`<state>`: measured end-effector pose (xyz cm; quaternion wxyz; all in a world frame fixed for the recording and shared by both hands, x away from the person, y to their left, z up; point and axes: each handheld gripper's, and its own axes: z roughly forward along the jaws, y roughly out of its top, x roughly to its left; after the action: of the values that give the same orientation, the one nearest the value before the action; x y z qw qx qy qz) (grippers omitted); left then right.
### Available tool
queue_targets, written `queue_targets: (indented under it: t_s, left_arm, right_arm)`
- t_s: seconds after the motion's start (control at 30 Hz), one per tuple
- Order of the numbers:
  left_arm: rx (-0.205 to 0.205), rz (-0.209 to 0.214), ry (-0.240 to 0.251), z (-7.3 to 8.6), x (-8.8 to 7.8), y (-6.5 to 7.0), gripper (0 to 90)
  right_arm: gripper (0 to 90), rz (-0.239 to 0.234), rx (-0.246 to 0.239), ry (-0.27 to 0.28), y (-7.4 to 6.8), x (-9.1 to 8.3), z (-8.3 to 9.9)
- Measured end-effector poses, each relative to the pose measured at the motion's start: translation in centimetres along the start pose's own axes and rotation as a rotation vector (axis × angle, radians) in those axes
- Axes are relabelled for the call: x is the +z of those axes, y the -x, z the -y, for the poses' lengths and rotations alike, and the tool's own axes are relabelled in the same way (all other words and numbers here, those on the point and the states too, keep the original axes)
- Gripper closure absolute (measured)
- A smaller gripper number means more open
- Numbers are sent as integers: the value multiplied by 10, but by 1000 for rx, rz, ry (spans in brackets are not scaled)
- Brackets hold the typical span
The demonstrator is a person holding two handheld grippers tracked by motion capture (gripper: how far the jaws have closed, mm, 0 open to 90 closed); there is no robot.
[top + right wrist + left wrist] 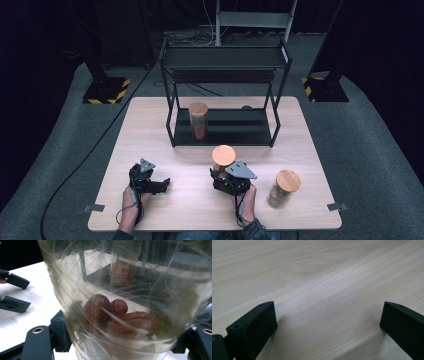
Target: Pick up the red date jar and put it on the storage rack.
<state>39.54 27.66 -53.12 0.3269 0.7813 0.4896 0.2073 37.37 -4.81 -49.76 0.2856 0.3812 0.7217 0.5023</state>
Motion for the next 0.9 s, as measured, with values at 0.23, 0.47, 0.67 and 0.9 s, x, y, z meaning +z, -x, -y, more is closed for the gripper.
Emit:
queue_targets:
  t_s: [0.23,0.47,0.67,0.9]
  left_arm:
    - [0,0,0,0,0,0,0]
    - [0,0,0,0,0,0,0]
    - [-1,0,-1,0,0,0,0]
    - [1,0,0,0,0,0,0]
  right_arm:
    - [245,-1,9,-6,3,5,-1]
    - [245,3,8,-11,6,11,-3]
    - [245,3,10,-12,7,14,-5]
    - [245,8,8,-13,10,18,-5]
